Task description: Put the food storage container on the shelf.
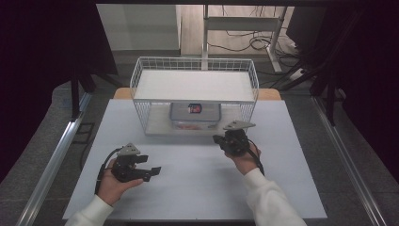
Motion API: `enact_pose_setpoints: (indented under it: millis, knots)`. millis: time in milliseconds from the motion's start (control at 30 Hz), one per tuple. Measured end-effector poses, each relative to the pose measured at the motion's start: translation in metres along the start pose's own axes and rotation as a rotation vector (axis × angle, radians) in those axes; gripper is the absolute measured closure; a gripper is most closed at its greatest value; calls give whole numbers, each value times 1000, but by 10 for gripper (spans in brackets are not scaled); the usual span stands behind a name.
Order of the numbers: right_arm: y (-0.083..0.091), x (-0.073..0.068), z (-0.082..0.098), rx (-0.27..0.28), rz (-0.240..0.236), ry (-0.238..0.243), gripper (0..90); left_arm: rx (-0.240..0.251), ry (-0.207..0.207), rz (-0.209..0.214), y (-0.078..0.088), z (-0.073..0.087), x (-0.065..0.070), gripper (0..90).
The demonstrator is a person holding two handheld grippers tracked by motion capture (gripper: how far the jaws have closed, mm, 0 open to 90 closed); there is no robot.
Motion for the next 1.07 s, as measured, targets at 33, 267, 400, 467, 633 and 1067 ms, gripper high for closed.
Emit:
enact_pose_setpoints:
  millis: [33, 267, 400, 467, 633, 1067]
  knots:
    - [11, 2, 10, 0, -8, -17, 890, 1, 1, -2, 0, 0, 0, 249]
    - [51, 3, 43, -4, -21, -23, 890, -3, 8, -2, -2, 0, 1, 249]
    - [69, 3, 59, -3, -29, -13, 890, -5, 10, -3, -2, -1, 1, 249]
    - [83, 8, 72, -6, -12, -37, 889, -8, 10, -3, -2, -1, 0, 249]
    - [94, 15, 84, -8, 9, -69, 862, -8, 11, -2, -2, -1, 0, 249]
    - [98, 24, 85, 43, 60, -103, 249, -4, 13, 2, -2, -3, -2, 248]
Point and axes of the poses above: each handheld gripper's, and its own axes: y roughly backward along the jaws, z roughly out of its underside, x roughly to its right, the point moved 2 cm from there along -y, roughly forward along the jaws, and after that the axes turned 1 degree about -z, right-handed, at the moved point
